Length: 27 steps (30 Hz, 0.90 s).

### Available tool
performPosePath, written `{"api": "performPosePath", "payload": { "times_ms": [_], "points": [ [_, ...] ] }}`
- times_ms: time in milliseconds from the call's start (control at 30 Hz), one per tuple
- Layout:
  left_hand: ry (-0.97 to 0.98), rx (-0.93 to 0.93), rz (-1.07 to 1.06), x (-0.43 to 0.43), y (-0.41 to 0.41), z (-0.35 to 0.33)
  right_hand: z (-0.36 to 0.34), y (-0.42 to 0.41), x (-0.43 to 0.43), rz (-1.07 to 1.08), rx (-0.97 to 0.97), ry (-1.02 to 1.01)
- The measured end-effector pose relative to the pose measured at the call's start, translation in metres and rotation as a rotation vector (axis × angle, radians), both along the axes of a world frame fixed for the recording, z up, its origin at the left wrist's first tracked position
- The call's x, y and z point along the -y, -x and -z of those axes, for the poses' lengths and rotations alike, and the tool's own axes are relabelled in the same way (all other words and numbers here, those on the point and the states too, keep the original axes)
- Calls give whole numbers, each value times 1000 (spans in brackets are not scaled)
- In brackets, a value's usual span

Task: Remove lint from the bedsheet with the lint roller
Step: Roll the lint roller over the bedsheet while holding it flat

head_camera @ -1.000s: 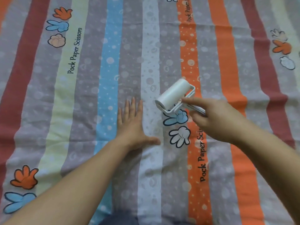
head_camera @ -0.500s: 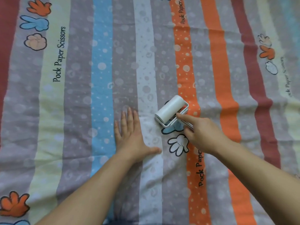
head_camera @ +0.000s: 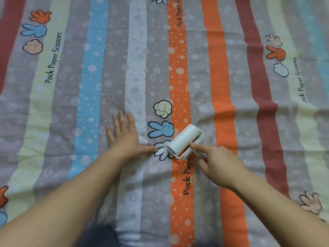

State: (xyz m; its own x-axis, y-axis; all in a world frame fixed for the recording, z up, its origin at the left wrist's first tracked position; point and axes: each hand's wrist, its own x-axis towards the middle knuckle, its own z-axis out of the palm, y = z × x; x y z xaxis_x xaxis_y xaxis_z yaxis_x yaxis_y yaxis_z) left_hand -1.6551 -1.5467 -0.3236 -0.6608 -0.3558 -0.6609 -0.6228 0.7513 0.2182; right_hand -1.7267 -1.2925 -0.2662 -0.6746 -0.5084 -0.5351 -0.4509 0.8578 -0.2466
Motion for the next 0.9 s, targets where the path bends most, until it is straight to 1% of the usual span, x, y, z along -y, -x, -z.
{"api": "performPosePath", "payload": {
  "times_ms": [133, 267, 433, 500, 600, 633, 733, 767, 833, 900],
  "points": [
    [44, 23, -20, -33, 9, -5, -2, -4, -29, -47, 23, 12],
    [92, 76, -60, -42, 17, -9, -10, -2, -60, -61, 115, 16],
    [85, 107, -103, -55, 26, -6, -57, 35, -74, -115, 298, -40],
    [88, 113, -108, -56, 26, -2, -78, 50, -65, -122, 325, -29],
    [71, 111, -109, -50, 27, 1, -75, 66, -13, -105, 199, 121],
    [63, 113, -111, -49, 26, 1, -64, 71, 10, -91, 134, 159],
    [46, 99, -115, -48, 28, 1, -20, 92, 77, -50, -25, 188],
    [31, 84, -114, -46, 30, 2, -7, 98, 94, -48, -45, 185],
    [31, -4, -69, -41, 32, 7, 15, 109, 116, -28, -48, 171],
    [8, -45, -30, -39, 35, 12, 26, 113, 117, -4, -18, 158]
  ]
}}
